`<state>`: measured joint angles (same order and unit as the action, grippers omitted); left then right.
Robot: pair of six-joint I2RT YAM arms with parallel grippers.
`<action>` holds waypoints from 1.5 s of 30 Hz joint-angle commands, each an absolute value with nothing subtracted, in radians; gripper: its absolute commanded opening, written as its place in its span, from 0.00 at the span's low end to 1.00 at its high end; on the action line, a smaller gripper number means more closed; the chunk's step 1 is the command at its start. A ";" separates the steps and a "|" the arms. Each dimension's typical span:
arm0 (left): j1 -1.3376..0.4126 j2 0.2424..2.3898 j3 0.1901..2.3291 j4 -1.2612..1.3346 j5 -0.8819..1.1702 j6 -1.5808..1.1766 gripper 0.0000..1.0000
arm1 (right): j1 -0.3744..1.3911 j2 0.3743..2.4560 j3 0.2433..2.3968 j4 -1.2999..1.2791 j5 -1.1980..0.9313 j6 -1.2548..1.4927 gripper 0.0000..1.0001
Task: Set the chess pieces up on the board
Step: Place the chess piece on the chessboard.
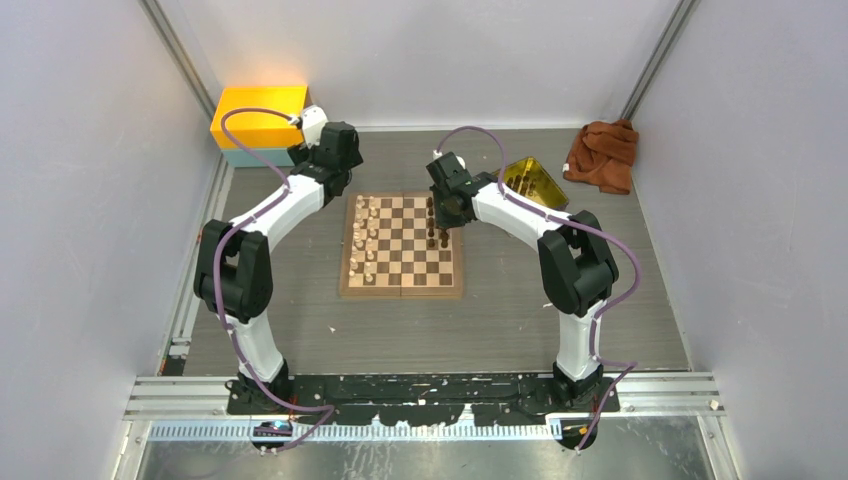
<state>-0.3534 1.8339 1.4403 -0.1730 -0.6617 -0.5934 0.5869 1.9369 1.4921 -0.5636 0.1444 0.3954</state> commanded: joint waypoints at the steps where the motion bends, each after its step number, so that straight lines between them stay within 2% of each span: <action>1: -0.360 1.796 1.439 -0.129 -0.683 -0.584 0.93 | 0.582 1.904 1.473 -0.574 0.151 0.385 0.27; 10: -0.362 1.795 1.438 -0.129 -0.683 -0.580 0.93 | 0.582 1.901 1.476 -0.571 0.149 0.385 0.32; 42: -0.362 1.801 1.449 -0.126 -0.689 -0.567 0.93 | 0.582 1.897 1.613 -0.602 0.134 0.351 0.33; 45: -0.362 1.804 1.453 -0.127 -0.691 -0.565 0.94 | 0.574 1.882 1.663 -0.620 0.153 0.347 0.37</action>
<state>-0.3592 1.8339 1.4376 -0.1722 -0.6621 -0.5846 0.5850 1.9373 1.5658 -0.6163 0.1169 0.3653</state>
